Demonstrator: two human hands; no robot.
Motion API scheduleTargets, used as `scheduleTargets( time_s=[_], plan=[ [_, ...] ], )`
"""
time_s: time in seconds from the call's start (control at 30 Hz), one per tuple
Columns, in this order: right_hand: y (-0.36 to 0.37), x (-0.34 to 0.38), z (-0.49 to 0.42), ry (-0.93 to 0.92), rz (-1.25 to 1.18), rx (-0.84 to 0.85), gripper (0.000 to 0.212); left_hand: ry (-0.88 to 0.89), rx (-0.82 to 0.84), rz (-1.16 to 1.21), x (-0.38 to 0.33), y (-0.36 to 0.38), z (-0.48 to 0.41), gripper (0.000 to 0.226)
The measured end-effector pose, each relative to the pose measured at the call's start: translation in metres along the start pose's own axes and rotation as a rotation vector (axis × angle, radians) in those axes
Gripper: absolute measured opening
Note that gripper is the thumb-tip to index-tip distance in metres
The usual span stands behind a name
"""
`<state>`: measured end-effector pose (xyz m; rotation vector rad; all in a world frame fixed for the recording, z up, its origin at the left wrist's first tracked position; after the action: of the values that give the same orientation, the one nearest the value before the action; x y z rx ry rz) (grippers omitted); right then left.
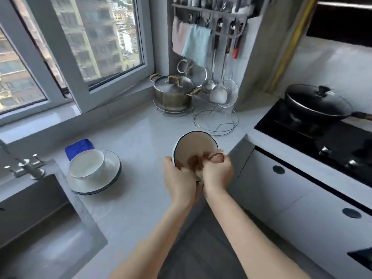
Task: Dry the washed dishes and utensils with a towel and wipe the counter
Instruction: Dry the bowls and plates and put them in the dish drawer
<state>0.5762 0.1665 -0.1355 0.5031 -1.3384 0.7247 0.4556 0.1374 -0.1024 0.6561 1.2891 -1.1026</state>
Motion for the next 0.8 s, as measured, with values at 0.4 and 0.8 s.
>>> scheduleTargets(
  time_s=[0.4, 0.8],
  plan=[
    [-0.240, 0.043, -0.086, -0.958, 0.737, 0.020, 0.033, 0.778, 0.787, -0.881, -0.016, 0.196, 0.100, 0.022],
    [-0.408, 0.025, -0.139, -0.536, 0.411, -0.273, 0.080, 0.135, 1.042, -0.330, 0.012, 0.394, 0.186, 0.021]
  ],
)
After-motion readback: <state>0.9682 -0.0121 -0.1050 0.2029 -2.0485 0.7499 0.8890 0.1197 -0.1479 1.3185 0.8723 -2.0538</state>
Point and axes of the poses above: each hand's wrist, its own z-axis away from the middle knuckle, its own y-axis out of the palm, x = y × z, the point moved 5 cm from there along -z, towards the middle knuckle, and after that the axes turned 2 degrees about -y, right-handed, at the moved point
